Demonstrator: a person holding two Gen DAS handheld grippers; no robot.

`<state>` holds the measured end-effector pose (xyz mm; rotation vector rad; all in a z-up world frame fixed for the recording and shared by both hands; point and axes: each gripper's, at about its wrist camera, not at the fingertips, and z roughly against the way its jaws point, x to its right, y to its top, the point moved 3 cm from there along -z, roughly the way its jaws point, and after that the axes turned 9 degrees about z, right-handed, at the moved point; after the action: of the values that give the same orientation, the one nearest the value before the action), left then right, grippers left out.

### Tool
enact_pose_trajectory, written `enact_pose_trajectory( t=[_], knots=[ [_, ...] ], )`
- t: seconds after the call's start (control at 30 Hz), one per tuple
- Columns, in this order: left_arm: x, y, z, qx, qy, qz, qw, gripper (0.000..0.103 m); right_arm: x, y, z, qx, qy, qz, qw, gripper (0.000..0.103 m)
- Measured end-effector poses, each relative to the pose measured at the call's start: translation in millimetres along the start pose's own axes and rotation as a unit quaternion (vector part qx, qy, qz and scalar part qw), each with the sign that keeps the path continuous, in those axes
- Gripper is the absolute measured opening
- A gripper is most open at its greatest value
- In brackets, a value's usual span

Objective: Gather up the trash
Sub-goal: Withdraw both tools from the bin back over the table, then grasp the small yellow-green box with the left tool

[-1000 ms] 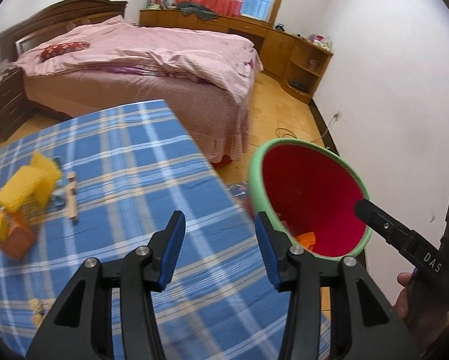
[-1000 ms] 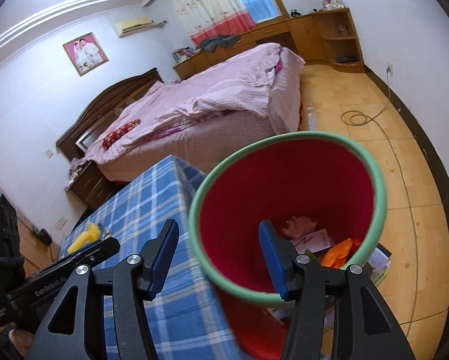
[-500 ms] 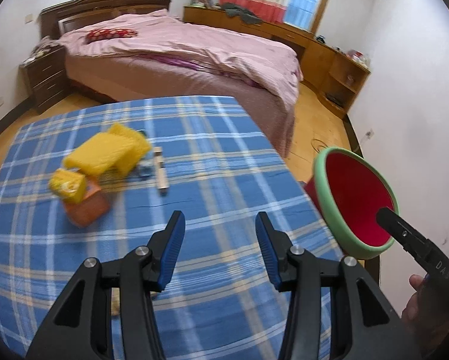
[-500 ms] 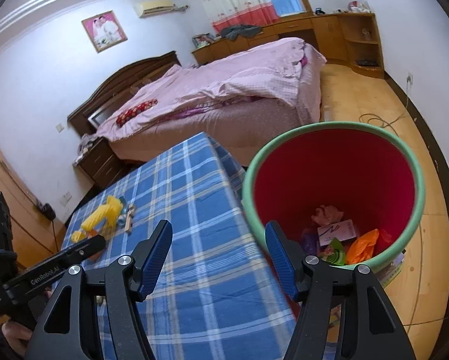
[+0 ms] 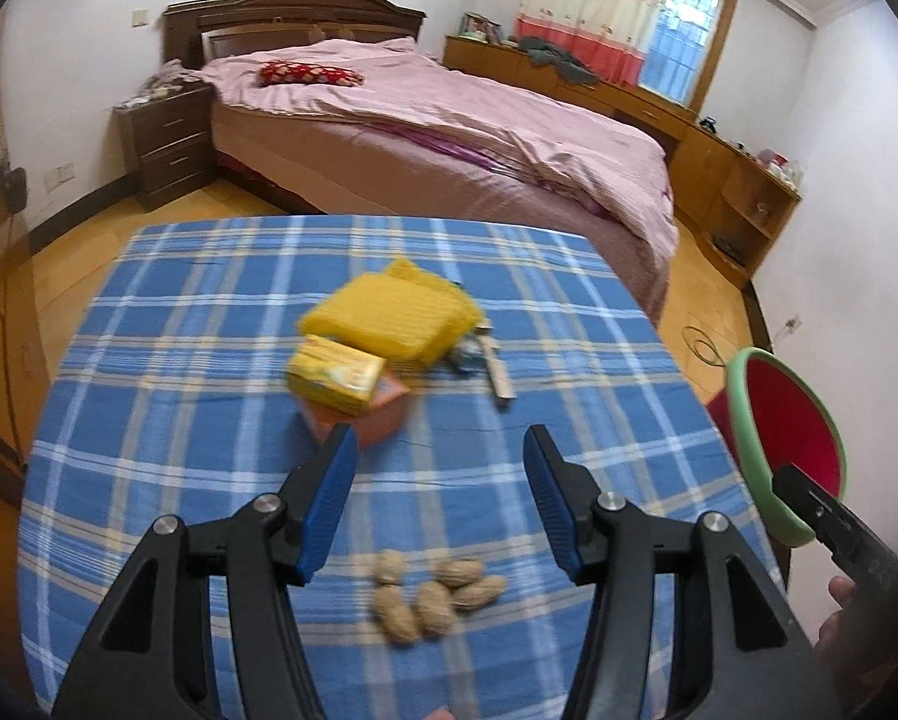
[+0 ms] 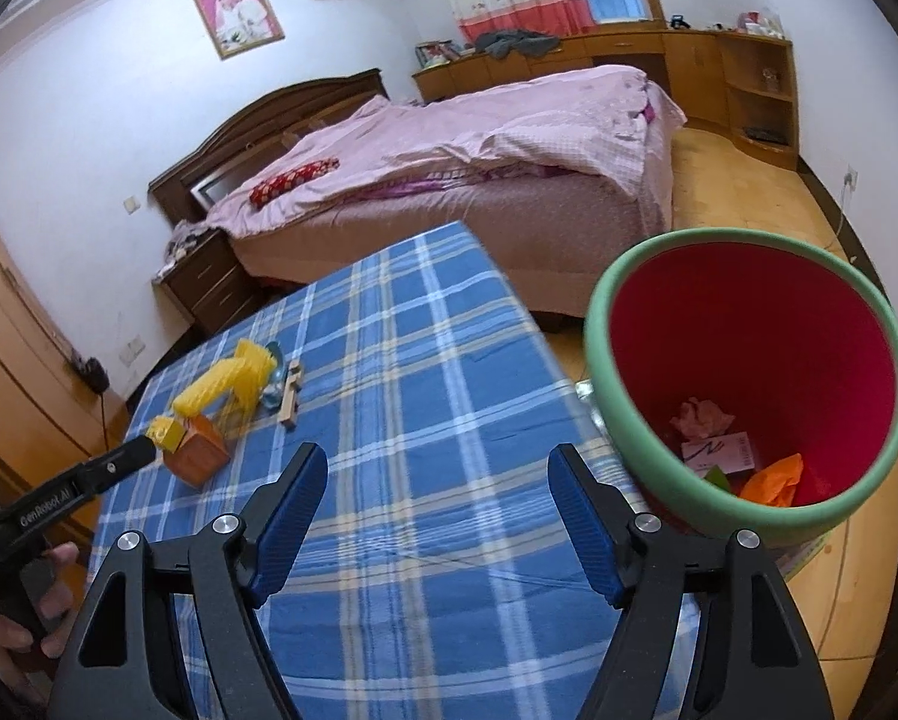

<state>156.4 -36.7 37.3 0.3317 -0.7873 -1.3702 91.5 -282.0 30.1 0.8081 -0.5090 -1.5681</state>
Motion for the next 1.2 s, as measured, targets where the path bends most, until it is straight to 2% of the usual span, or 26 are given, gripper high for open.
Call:
enact_pose_trajectory(
  t=[0.27, 0.63, 0.8, 0.87, 1.03, 1.2],
  knots=[
    [-25, 11, -16, 0.009, 0.016, 0.008, 0.9998, 0.058, -14, -8, -22, -0.028, 0.002, 0.009, 1.000, 0.077],
    [-37, 24, -50, 0.008, 0.040, -0.001, 0.9992, 0.058, -17, -12, -40, -0.050, 0.005, 0.013, 0.999, 0.077],
    [-39, 23, -56, 0.007, 0.028, -0.002, 0.9996, 0.057, -19, -12, -45, -0.056, 0.009, 0.015, 0.998, 0.077],
    [-41, 21, -57, 0.003, 0.020, 0.001, 0.9998, 0.046, -22, -12, -45, -0.056, 0.011, 0.018, 0.998, 0.077],
    [-48, 21, -51, 0.007, 0.006, 0.018, 0.9998, 0.046, -35, -6, -45, -0.053, 0.016, 0.037, 0.998, 0.077],
    [-66, 20, -35, 0.018, 0.009, 0.039, 0.9990, 0.046, -59, 1, -48, -0.049, 0.029, 0.069, 0.996, 0.077]
  ],
)
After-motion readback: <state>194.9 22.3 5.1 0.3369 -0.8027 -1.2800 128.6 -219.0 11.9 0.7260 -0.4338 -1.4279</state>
